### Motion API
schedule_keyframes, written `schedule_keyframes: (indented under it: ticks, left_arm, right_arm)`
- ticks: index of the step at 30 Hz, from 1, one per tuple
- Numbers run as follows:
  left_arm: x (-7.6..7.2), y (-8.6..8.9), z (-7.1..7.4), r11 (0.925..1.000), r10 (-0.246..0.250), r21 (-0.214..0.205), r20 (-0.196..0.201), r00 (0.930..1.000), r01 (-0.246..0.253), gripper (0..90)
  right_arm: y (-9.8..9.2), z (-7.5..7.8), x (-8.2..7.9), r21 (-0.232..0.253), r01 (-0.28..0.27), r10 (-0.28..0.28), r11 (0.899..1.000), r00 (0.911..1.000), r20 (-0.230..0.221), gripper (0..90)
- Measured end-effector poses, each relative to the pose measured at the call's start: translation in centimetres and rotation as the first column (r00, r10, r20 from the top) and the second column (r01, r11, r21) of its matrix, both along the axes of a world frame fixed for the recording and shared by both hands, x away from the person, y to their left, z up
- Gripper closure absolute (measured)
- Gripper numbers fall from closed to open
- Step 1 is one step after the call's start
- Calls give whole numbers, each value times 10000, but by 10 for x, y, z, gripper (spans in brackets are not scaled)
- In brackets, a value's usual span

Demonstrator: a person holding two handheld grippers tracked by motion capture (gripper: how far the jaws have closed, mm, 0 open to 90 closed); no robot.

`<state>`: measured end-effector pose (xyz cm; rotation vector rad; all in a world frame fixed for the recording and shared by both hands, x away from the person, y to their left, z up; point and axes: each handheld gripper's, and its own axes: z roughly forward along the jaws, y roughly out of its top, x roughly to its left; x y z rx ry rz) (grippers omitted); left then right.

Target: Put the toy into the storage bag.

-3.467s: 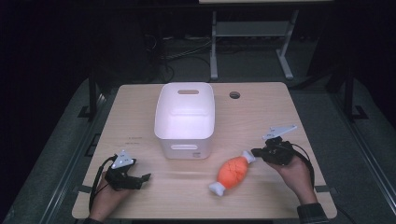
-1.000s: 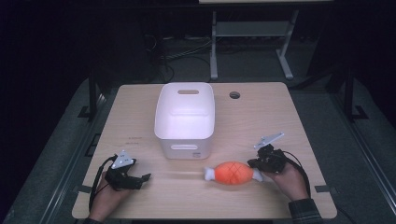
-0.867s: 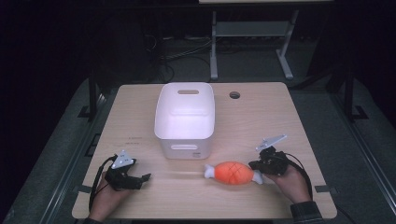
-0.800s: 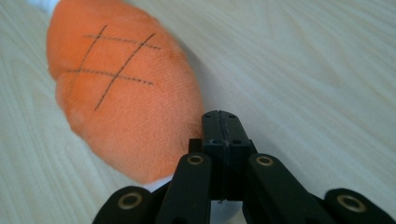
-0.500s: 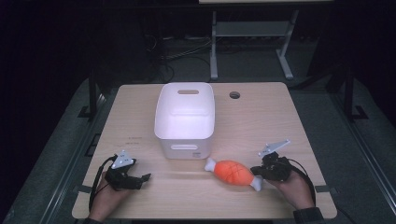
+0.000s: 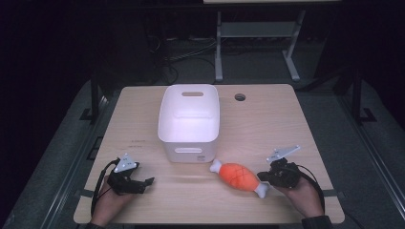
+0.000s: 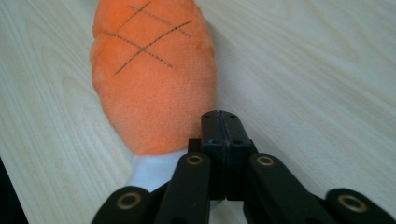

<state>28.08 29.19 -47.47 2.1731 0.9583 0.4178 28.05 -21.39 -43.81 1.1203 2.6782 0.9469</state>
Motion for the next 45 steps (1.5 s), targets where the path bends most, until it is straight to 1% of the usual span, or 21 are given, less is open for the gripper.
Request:
schedule_keyframes:
  ticks: [1, 2, 3, 5, 7, 9, 10, 11, 14, 16, 18, 20, 21, 23, 26, 30, 36, 38, 41, 45]
  left_arm:
    - [0, 0, 0, 10000, 1, 0, 1, 10000, -1, 130]
    - [0, 0, 0, 10000, 1, 0, 1, 10000, -1, 130]
    - [0, 0, 0, 10000, 0, 1, 1, 10000, 0, 130]
    - [0, 0, 0, 10000, -4, 5, -2, 10000, 4, 130]
    - [0, 0, 0, 10000, -9, 6, -1, 10000, 9, 130]
    - [0, 0, 0, 10000, -4, 5, 0, 10000, 4, 130]
    - [0, 0, 0, 10000, -8, 5, 0, 10000, 8, 130]
    - [0, 0, 0, 10000, -4, 5, -3, 10000, 4, 130]
    - [0, 0, 0, 10000, -1, 1, 1, 10000, 1, 130]
    - [0, 0, 0, 10000, -5, 4, -2, 10000, 5, 130]
    - [0, 0, 0, 10000, -6, 2, 0, 10000, 6, 130]
    - [0, 0, 0, 10000, 19, -23, -16, 10000, -19, 129]
    - [0, 0, 0, 10000, 16, -19, -17, 10000, -16, 130]
    - [0, 0, 0, 10000, 15, -23, -15, 10000, -15, 130]
    - [0, 0, 0, 10000, 21, -27, -15, 10000, -21, 130]
    - [0, 0, 0, 10000, 19, -26, -18, 10000, -19, 130]
    - [0, 0, 0, 10000, 12, -28, 1, 10000, -12, 130]
    - [0, 0, 0, 10000, 11, -34, 3, 10000, -11, 130]
    - [0, 0, 0, 10000, 24, -41, 8, 10000, -24, 130]
    - [0, 0, 0, 10000, 25, -41, 6, 10000, -25, 130]
  right_arm:
    - [-1, 1, 0, -1, 39, -39, 10000, 10000, 11, 844]
    - [-1, 1, 0, -1, 39, -39, 10000, 10000, 11, 844]
    - [-3, 3, 1, 6, 173, -173, 9998, 9998, 74, 776]
    - [-7, 4, 2, 70, 204, -205, 9998, 9997, 116, 722]
    - [-10, 5, 3, 109, 366, -367, 9993, 9993, 115, 641]
    - [-13, 7, 5, 95, 372, -374, 9993, 9992, 142, 553]
    - [-15, 8, 6, 59, 358, -359, 9993, 9992, 184, 523]
    - [-15, 9, 6, 85, 395, -396, 9992, 9991, 135, 489]
    - [-19, 12, 7, 97, 311, -313, 9995, 9991, 278, 373]
    - [-20, 14, 7, 21, 239, -239, 9997, 9992, 306, 295]
    - [-20, 16, 7, -91, 130, -126, 9999, 9991, 393, 258]
    - [-18, 18, 7, -167, -28, 37, 9999, 9986, 530, 176]
    - [-17, 19, 7, -229, -49, 61, 9997, 9986, 522, 150]
    - [-13, 21, 6, -298, -265, 282, 9992, 9979, 583, 104]
    - [-8, 22, 7, -295, -433, 450, 9986, 9972, 600, 36]
    - [-1, 23, 7, -433, -717, 741, 9965, 9956, 579, 3]
    - [9, 25, 10, -377, -1067, 1088, 9936, 9924, 575, 0]
    - [13, 26, 11, -465, -1140, 1168, 9924, 9912, 621, 0]
    - [20, 28, 13, -463, -1327, 1356, 9901, 9885, 665, 0]
    - [31, 29, 16, -508, -1580, 1611, 9861, 9849, 637, 0]
